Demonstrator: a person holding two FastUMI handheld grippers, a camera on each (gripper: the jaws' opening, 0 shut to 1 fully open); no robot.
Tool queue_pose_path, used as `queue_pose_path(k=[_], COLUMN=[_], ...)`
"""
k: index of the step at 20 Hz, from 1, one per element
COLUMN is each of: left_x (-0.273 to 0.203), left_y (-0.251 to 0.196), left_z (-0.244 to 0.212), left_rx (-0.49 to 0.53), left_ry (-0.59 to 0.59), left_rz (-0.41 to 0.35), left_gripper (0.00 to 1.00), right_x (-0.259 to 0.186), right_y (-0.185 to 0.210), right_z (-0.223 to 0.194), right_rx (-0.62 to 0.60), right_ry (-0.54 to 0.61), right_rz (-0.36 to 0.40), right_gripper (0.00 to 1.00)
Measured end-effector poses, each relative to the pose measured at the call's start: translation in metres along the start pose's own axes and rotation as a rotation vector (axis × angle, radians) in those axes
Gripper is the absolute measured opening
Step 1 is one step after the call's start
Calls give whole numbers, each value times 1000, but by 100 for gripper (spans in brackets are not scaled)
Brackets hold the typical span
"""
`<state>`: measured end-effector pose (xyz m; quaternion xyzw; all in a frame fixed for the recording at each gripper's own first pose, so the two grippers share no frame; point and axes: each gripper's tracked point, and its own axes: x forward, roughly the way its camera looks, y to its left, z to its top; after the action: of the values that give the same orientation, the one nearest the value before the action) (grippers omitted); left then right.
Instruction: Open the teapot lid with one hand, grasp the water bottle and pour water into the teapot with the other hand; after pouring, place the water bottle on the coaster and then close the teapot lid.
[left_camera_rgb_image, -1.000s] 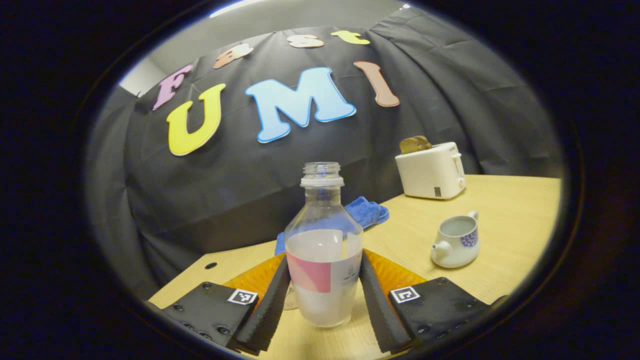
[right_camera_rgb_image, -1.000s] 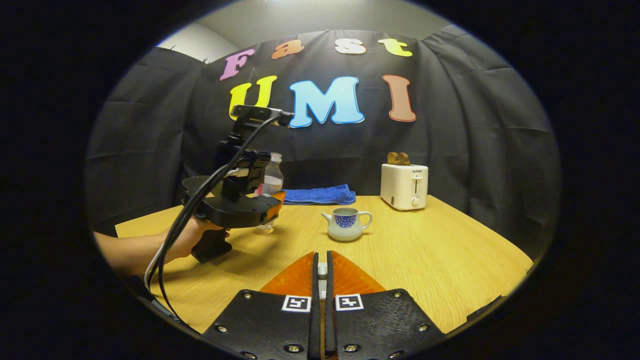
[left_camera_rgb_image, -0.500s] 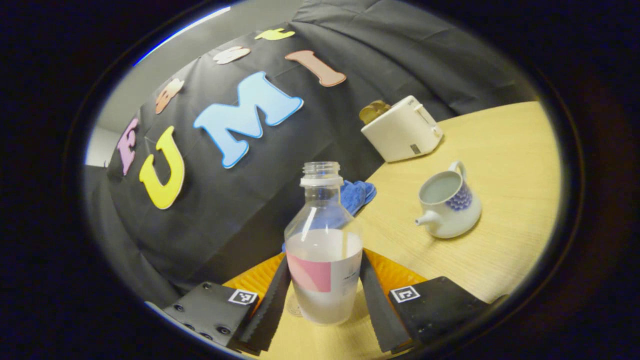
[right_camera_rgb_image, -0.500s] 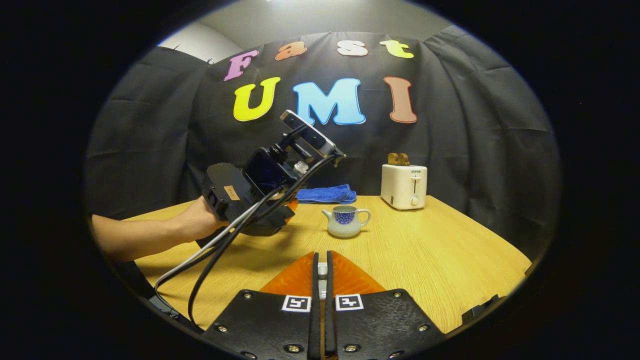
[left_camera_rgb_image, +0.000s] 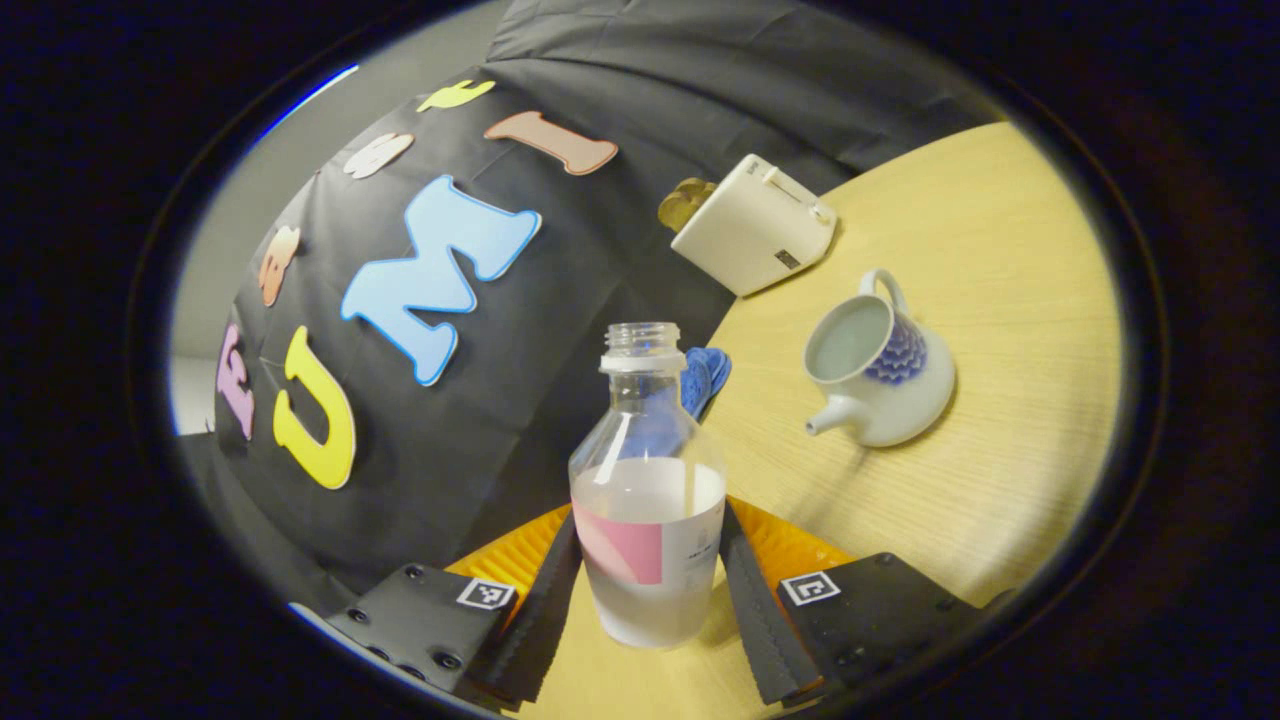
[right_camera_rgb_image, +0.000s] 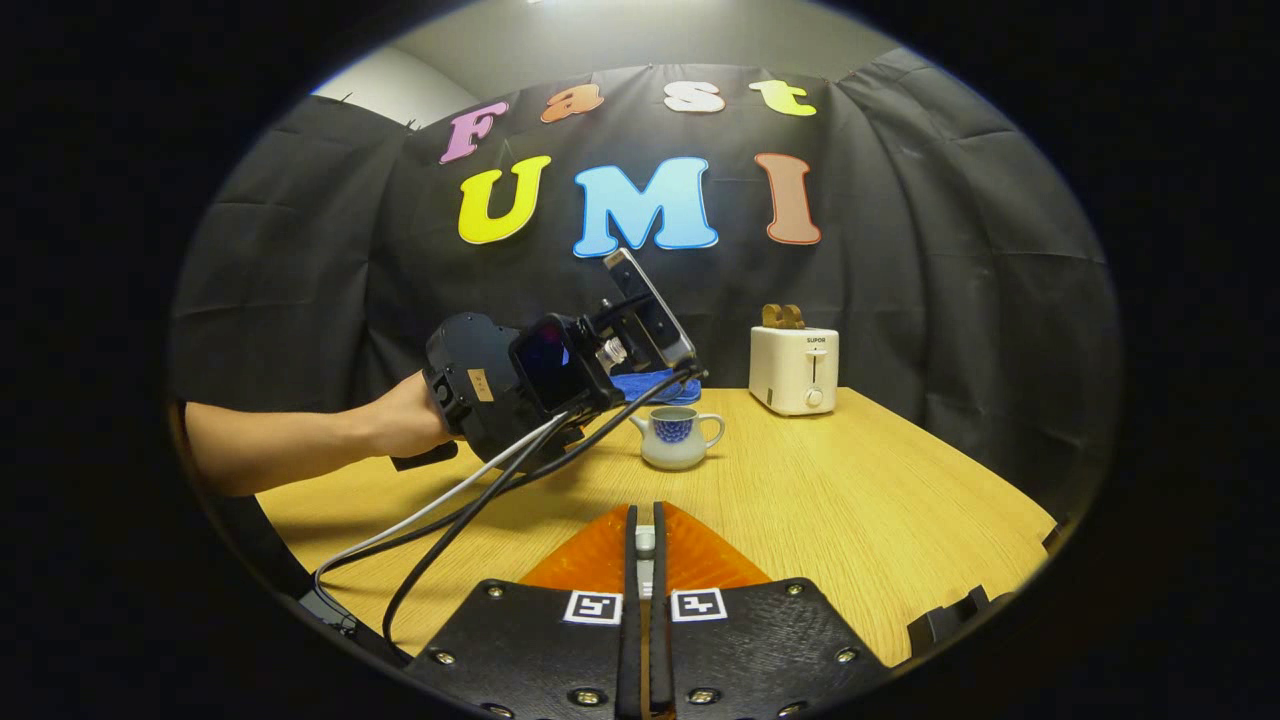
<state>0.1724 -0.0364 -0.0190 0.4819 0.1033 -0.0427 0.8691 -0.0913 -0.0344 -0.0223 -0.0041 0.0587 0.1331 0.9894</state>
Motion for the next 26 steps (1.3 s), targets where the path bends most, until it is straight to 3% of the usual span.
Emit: queue_pose_path(k=[6,15,21,26], left_x=[8,9,7,9], left_y=[-12,-22,-18,-18], left_z=[8,13,17,18], left_rx=[186,311,475,549], left_ry=[19,42,59,70], left_rz=[-24,-36,-19,-24], left_gripper=[87,87,87,87], right_x=[1,1,1,1], right_y=[-6,-12,-14,-17], right_z=[-5,-8,-10,-7], right_rx=[18,31,35,47], right_ry=[8,18,23,13], right_rz=[-8,-15,-16,-20], right_gripper=[4,4,4,4])
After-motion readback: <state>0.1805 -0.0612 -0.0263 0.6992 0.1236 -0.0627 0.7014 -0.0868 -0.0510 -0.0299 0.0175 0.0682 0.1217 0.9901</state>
